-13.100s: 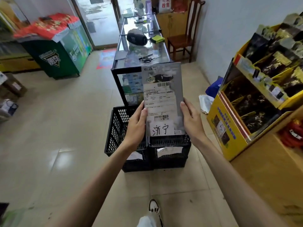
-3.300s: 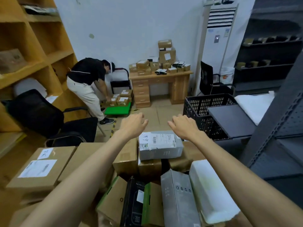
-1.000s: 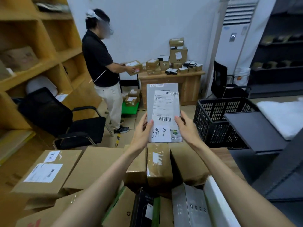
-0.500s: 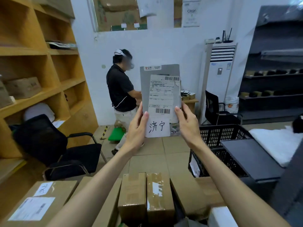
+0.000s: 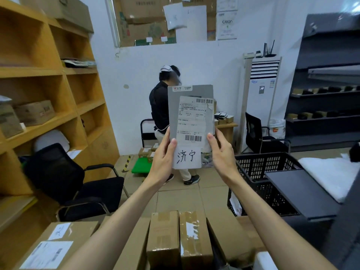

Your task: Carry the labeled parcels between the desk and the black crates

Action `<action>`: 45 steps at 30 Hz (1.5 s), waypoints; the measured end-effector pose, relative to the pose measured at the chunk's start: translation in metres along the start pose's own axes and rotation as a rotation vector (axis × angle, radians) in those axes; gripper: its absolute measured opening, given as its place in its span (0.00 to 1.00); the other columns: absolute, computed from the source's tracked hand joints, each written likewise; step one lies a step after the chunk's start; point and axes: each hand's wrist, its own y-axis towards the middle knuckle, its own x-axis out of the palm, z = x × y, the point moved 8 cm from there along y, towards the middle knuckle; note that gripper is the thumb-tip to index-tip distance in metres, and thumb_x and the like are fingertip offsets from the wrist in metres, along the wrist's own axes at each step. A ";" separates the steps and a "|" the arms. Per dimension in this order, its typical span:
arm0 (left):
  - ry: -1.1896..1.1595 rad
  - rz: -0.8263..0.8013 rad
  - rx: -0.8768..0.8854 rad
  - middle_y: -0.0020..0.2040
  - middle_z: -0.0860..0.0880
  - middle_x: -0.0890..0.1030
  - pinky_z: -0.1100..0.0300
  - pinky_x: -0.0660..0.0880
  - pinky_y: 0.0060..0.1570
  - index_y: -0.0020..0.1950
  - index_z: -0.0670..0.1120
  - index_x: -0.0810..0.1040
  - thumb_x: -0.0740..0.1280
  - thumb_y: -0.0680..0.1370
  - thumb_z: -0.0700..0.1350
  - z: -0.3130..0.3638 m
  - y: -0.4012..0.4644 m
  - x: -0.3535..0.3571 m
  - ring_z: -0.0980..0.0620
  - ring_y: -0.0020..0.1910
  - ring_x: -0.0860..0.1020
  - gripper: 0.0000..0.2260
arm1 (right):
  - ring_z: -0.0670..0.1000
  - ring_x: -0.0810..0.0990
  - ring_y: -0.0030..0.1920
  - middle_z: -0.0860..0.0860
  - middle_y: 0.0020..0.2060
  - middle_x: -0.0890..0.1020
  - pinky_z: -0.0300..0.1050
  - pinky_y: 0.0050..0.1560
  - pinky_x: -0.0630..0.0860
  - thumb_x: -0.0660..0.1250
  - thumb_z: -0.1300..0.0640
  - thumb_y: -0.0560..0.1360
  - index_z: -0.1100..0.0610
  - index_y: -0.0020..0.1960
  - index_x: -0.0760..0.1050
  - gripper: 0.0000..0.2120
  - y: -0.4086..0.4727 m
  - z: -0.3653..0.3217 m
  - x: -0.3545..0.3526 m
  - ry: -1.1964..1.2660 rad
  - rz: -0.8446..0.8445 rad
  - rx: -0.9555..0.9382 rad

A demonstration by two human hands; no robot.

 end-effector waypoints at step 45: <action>0.836 1.708 -0.071 0.65 0.58 0.80 0.63 0.81 0.47 0.79 0.54 0.62 0.58 0.86 0.45 0.357 -0.753 -0.409 0.59 0.58 0.82 0.21 | 0.39 0.78 0.61 0.41 0.62 0.81 0.34 0.50 0.77 0.59 0.49 0.84 0.49 0.76 0.67 0.21 -0.630 -0.414 0.554 0.941 -1.612 -0.061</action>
